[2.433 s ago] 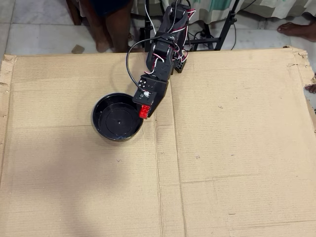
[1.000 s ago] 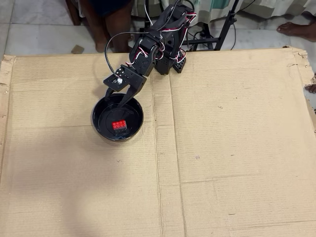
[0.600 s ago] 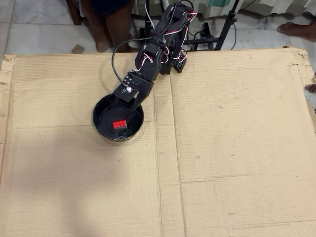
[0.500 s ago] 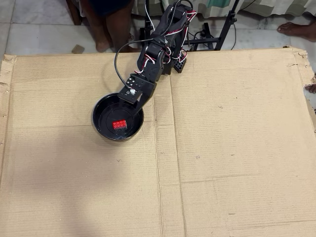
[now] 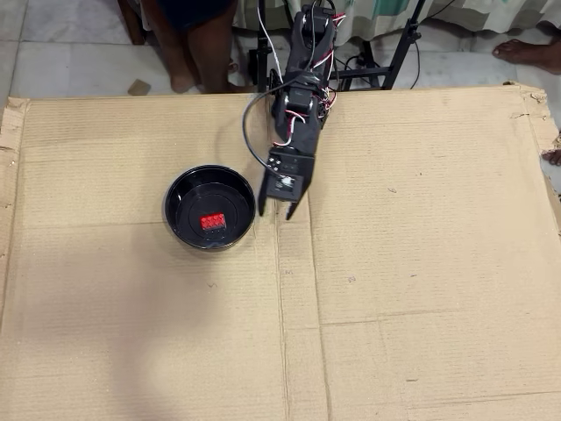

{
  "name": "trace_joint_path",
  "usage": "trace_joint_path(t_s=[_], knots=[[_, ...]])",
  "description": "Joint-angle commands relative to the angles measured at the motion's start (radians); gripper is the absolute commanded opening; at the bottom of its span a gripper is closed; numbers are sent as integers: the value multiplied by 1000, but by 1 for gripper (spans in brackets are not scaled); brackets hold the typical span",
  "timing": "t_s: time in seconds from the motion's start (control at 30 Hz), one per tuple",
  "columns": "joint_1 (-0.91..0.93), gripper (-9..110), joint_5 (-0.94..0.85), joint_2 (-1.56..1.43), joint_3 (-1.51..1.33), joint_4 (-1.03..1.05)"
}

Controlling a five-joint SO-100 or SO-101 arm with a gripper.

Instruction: Grasp a lego block and put it in the bin.

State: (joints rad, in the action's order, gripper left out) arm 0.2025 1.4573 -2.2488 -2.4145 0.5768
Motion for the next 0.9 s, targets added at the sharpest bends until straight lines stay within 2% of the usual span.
trace_joint_path(t_s=[0.0, 0.4, 0.67, 0.87], knots=[[-55, 19, 8, -66, -23, -15], [-213, 19, -23, -408, -377, -15], [-209, 19, -330, -735, -660, -6], [-209, 19, -511, -890, -759, -5]])
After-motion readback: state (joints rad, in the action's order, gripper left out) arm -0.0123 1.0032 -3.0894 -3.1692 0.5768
